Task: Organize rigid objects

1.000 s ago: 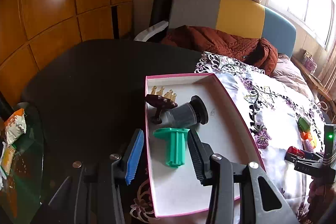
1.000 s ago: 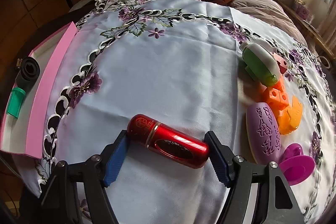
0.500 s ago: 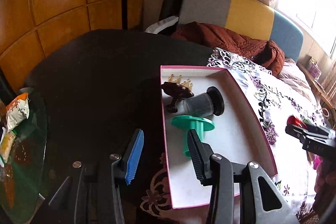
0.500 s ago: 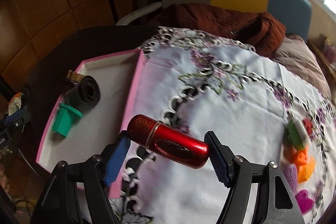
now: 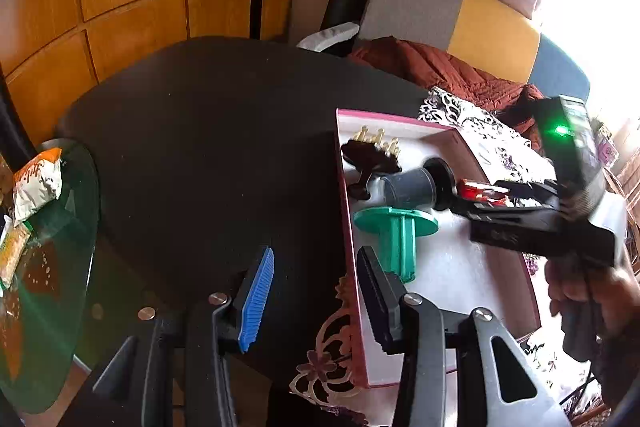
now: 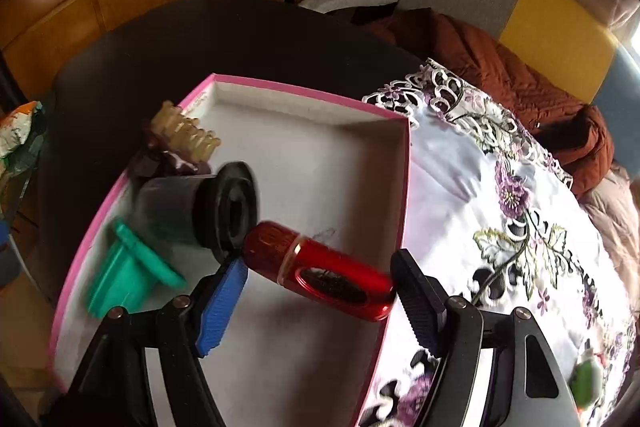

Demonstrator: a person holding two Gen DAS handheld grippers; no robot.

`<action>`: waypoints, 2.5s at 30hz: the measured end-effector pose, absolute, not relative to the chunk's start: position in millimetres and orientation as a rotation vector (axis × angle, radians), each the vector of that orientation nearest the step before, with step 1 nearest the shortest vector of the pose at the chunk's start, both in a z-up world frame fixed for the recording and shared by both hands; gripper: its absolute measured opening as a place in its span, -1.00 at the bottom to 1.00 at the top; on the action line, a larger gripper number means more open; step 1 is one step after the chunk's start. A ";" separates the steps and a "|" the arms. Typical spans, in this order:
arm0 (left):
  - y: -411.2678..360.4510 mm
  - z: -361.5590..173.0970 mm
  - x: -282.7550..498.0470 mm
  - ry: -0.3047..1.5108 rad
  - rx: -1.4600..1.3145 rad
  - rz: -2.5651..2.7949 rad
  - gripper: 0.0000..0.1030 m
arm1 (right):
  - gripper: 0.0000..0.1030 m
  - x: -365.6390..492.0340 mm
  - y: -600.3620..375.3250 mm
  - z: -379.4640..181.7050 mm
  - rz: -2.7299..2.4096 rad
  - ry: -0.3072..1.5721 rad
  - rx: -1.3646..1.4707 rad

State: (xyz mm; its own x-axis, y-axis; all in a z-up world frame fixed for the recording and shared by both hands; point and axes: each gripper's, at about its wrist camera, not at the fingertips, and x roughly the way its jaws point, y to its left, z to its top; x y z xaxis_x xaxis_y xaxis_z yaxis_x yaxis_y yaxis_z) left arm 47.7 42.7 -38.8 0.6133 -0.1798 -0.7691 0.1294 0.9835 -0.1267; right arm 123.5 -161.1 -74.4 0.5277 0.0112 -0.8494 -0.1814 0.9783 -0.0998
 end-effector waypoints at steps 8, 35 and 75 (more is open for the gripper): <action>38.6 -40.0 47.5 0.891 -0.050 -0.187 -0.16 | 0.66 115.2 -177.3 -62.9 0.109 0.990 -0.097; 7.4 -35.2 32.2 0.895 0.027 -0.245 -0.15 | 0.88 26.1 -204.8 -23.9 -0.037 0.848 -0.010; -133.5 -23.7 6.4 0.867 0.270 -0.537 -0.15 | 0.91 -68.4 -409.3 1.3 -0.497 0.785 0.080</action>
State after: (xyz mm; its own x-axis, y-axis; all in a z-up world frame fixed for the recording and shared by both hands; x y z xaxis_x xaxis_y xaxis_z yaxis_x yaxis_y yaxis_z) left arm 6.4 -133.5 -23.7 0.5268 -0.3360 -0.7808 0.5490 0.8357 0.0107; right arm -68.4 -409.3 1.3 0.5987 -0.3990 -0.6945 0.4577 0.8820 -0.1121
